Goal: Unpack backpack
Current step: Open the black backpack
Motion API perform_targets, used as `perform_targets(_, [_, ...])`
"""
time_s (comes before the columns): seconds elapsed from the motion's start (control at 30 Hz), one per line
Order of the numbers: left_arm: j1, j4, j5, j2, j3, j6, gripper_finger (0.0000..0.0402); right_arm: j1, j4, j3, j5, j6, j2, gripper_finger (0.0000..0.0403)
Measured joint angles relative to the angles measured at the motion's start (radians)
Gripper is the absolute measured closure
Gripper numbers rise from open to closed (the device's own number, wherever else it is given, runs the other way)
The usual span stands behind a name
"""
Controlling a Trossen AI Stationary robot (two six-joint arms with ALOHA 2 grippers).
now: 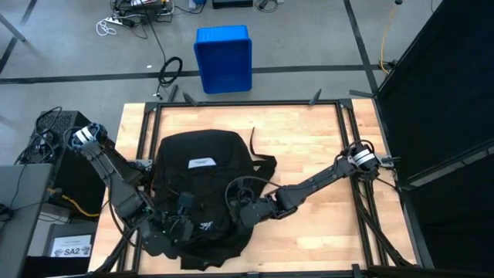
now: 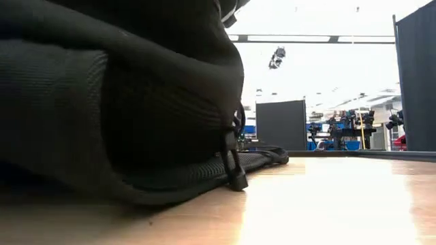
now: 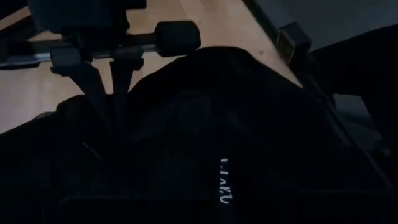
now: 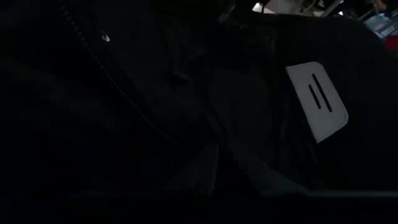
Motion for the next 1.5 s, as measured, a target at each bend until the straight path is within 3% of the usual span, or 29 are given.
perform_targets(0.33, [0.003, -0.012, 0.002, 0.081, -0.001, -0.12, 0.025, -0.004, -0.001, 0.0, -0.024, 0.027, 0.0, 0.0403])
perform_targets(0.5, [0.003, -0.002, 0.081, 0.074, 0.008, -0.237, 0.0192, -0.009, -0.001, 0.0, -0.037, 0.038, 0.0, 0.0403])
perform_targets(0.67, [-0.005, 0.021, 0.15, 0.073, 0.009, -0.307, 0.016, -0.017, -0.001, 0.0, -0.053, 0.048, -0.001, 0.0403])
perform_targets(1.07, [0.031, 0.013, 0.127, 0.186, -0.051, -0.385, 0.0156, -0.019, -0.002, 0.001, -0.068, 0.059, -0.002, 0.0403])
perform_targets(1.37, [0.044, -0.077, 0.002, 0.189, -0.056, -0.338, 0.0171, -0.015, -0.002, 0.001, -0.072, 0.052, -0.002, 0.0403])
perform_targets(1.43, [0.048, -0.101, -0.012, 0.189, -0.057, -0.337, 0.0196, -0.013, -0.002, 0.001, -0.068, 0.045, -0.002, 0.0403])
perform_targets(1.5, [0.053, -0.11, -0.014, 0.189, -0.057, -0.337, 0.0249, -0.011, -0.002, 0.001, -0.068, 0.044, -0.002, 0.0402])
